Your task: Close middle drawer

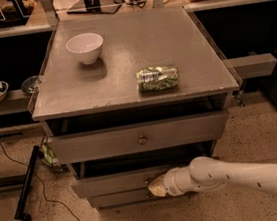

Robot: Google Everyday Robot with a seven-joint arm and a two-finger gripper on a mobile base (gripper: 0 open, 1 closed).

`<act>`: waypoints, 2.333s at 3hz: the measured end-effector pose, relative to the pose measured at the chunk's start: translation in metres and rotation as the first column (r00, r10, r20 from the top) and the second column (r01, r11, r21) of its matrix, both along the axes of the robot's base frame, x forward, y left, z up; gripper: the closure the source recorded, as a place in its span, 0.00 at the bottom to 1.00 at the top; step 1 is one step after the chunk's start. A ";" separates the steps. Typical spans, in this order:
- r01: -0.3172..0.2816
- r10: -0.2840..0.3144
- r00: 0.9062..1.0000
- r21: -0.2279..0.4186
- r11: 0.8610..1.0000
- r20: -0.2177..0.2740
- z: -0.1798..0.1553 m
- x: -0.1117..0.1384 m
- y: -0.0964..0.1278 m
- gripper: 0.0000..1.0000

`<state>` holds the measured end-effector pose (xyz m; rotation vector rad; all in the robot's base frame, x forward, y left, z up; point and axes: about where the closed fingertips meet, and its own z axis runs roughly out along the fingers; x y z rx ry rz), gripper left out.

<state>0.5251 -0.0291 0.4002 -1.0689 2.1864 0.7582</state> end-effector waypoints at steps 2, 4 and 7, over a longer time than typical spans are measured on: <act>0.000 0.000 0.999 0.010 1.000 0.036 0.007 0.018 0.010 1.00; -0.004 0.003 0.999 0.017 1.000 0.047 0.009 0.022 0.011 1.00; -0.023 0.021 0.998 0.036 0.999 0.054 0.006 0.035 0.027 1.00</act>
Offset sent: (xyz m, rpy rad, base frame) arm 0.0355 0.0168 0.0163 0.0128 -0.0692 0.0007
